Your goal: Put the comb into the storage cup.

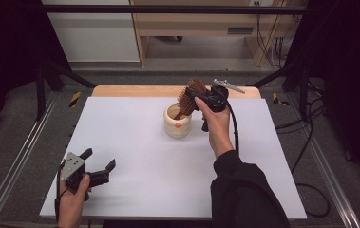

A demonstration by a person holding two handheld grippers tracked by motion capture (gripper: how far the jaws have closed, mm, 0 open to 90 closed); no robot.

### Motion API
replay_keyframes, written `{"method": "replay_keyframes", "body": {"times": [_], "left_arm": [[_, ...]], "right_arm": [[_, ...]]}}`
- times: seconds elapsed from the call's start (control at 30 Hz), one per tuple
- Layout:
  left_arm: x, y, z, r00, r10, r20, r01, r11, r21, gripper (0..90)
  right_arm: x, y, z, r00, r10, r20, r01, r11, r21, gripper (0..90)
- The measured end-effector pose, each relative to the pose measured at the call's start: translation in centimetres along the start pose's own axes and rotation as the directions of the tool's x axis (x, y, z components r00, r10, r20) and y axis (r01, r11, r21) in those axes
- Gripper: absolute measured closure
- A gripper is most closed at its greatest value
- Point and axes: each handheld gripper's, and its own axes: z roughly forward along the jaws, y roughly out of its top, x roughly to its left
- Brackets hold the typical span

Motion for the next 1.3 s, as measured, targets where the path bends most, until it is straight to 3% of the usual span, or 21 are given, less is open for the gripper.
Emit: {"method": "replay_keyframes", "body": {"times": [0.47, 0.77, 0.97, 1.3], "left_arm": [[0.0, 0.0, 0.0, 1.0, 0.001, 0.0, -0.001, 1.0, 0.0, 2.4], [0.0, 0.0, 0.0, 1.0, 0.001, 0.0, -0.001, 1.0, 0.0, 2.4], [0.0, 0.0, 0.0, 1.0, 0.0, -0.001, 0.0, 1.0, 0.0, 2.4], [0.1, 0.0, -0.1, 1.0, -0.002, -0.004, 0.002, 1.0, -0.001, 2.3]], "right_arm": [[0.3, 0.6, -0.8, 0.9993, -0.036, 0.008, 0.036, 0.999, -0.027, 9.9], [0.4, 1.2, -2.0, 0.9972, -0.075, -0.011, 0.074, 0.996, -0.042, 8.5], [0.6, 1.4, -2.9, 0.9927, -0.119, -0.015, 0.119, 0.992, -0.042, 7.5], [0.9, 1.8, -4.5, 0.9754, -0.22, -0.013, 0.22, 0.975, -0.022, 7.5]]}}
